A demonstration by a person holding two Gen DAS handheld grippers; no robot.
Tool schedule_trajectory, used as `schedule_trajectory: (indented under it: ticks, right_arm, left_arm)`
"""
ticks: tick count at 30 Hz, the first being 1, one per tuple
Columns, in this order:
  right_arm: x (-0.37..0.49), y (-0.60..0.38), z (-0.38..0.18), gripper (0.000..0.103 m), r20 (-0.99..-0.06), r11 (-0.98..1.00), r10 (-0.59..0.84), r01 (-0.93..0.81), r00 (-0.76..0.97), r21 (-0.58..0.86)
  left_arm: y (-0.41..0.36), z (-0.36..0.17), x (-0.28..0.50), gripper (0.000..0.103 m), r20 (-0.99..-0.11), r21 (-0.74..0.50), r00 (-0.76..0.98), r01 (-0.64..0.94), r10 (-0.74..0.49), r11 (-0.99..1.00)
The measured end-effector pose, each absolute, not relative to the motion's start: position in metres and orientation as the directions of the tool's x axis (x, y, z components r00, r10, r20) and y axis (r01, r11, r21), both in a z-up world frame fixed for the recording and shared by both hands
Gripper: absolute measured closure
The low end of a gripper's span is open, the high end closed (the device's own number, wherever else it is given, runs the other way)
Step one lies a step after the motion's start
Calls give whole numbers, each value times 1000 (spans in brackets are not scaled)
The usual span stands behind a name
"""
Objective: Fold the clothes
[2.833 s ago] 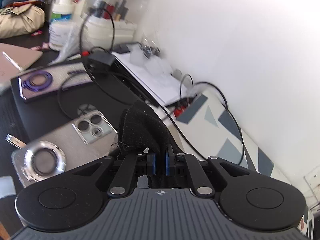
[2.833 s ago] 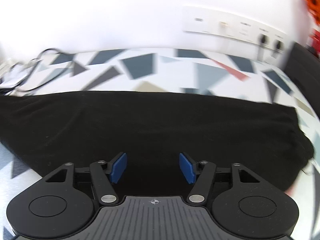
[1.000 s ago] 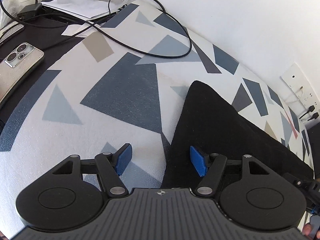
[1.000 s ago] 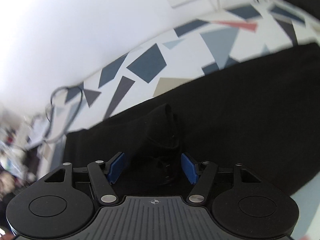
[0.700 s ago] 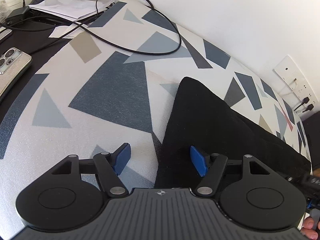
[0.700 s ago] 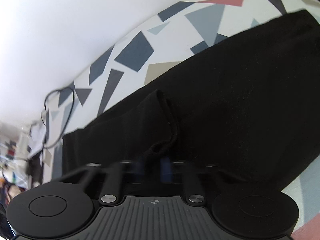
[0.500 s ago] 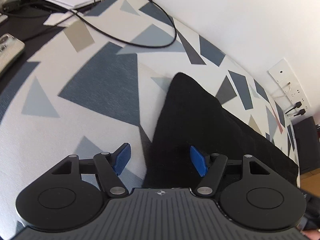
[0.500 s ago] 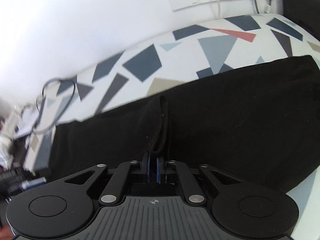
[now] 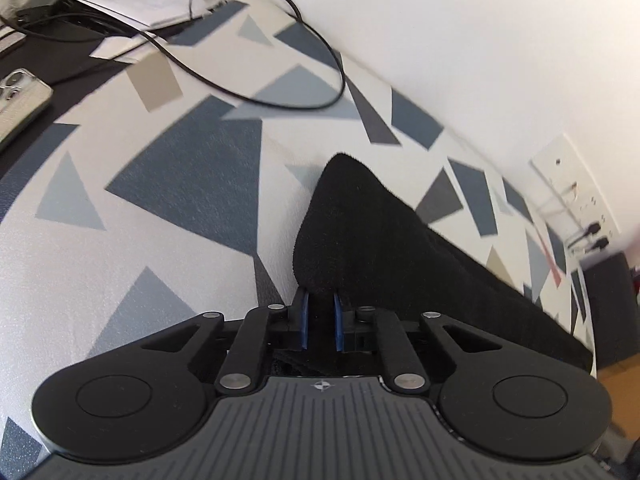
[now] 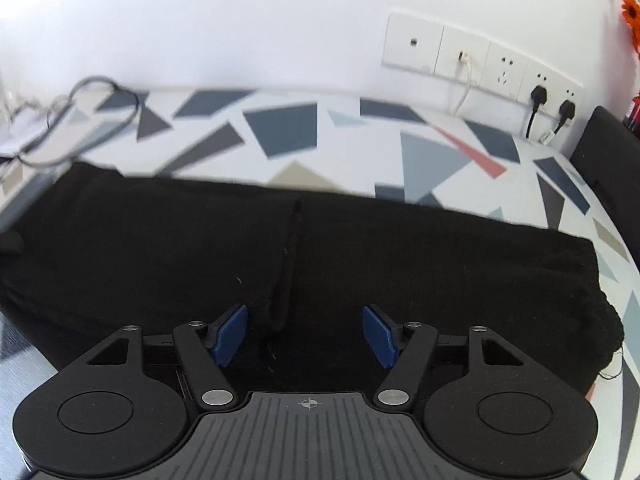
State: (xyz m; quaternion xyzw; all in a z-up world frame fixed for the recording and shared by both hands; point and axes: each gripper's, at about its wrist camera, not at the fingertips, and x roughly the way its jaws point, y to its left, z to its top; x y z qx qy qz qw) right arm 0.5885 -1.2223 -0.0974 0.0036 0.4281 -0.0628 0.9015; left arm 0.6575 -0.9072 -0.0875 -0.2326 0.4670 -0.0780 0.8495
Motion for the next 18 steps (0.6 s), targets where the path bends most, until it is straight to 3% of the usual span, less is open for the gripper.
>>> schedule_trajectory:
  ticks: [4, 9, 11, 18]
  right_arm:
    - [588, -1200, -101, 43, -756, 998, -63, 19, 651, -66]
    - [592, -1179, -93, 42, -740, 993, 114, -86, 663, 76]
    - [586, -1180, -81, 41, -683, 989, 147, -84, 716, 125]
    - [598, -1157, -104, 37, -713, 982, 105, -184, 693, -34]
  left_arm:
    - [-886, -79, 655, 92, -759, -464, 582, -166, -293, 870]
    - [-846, -68, 647, 92, -761, -438, 625, -298, -174, 848]
    - [-841, -56, 642, 92, -738, -418, 658, -272, -149, 867]
    - [-862, -16, 624, 92, -639, -462, 733, -124, -232, 878]
